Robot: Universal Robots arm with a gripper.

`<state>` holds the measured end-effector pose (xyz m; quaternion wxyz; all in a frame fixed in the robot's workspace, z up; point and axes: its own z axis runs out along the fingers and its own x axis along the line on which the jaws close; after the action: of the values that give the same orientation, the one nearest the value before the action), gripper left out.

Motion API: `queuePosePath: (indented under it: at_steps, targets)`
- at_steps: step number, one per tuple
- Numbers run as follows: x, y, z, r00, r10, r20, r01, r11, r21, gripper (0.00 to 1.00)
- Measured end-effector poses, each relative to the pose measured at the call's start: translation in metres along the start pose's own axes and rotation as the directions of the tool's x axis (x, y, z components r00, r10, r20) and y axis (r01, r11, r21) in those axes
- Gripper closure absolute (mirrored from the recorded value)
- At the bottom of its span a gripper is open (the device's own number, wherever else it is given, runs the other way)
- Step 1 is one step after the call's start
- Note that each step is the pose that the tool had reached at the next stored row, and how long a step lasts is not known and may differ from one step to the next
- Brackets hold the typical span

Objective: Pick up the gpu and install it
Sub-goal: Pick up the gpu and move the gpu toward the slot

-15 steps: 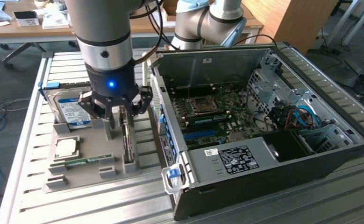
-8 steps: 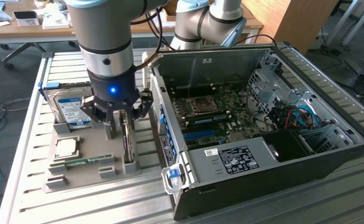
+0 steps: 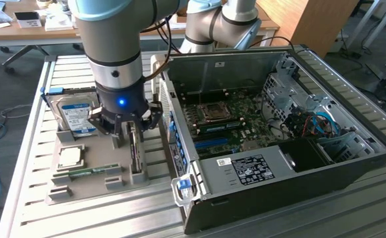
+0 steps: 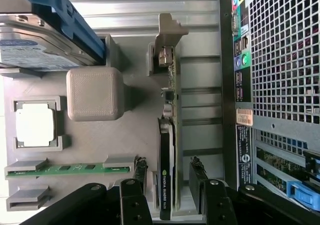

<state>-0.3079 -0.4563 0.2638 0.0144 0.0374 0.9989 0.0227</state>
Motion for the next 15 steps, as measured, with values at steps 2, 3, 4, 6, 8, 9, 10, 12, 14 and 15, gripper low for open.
queuePosePath:
  at_steps: [2,3,4,6,8,9,10,12,14,15]
  targets:
    - [-0.001,0.0001,0.0014,1.0000,0.000,-0.0001,0.000,1.0000,0.0001,0.53]
    - [-0.001,0.0001,0.0022,1.0000,0.000,0.0000,0.000,1.0000,0.0000,0.53]
    - [-0.001,0.0000,0.0033,1.0000,0.000,0.0000,0.000,1.0000,0.0000,0.53]
    - [-0.001,-0.0002,0.0065,1.0000,0.000,0.0000,0.000,1.0000,0.0000,0.53]
    - [-0.001,-0.0003,0.0099,1.0000,0.000,-0.0001,0.000,1.0000,0.0001,0.53]
    - [-0.001,-0.0004,0.0116,1.0000,0.000,0.0000,0.000,1.0000,0.0000,0.53]
    - [-0.001,-0.0004,0.0133,1.0000,0.000,-0.0001,0.000,1.0000,0.0001,0.53]
    - [-0.001,-0.0006,0.0164,1.0000,0.000,0.0000,0.000,1.0000,0.0000,0.53]
    - [-0.001,-0.0006,0.0172,1.0000,0.000,-0.0001,0.000,1.0000,0.0002,0.53]
    - [-0.001,-0.0007,0.0174,1.0000,0.000,-0.0003,0.000,1.0000,0.0004,0.53]
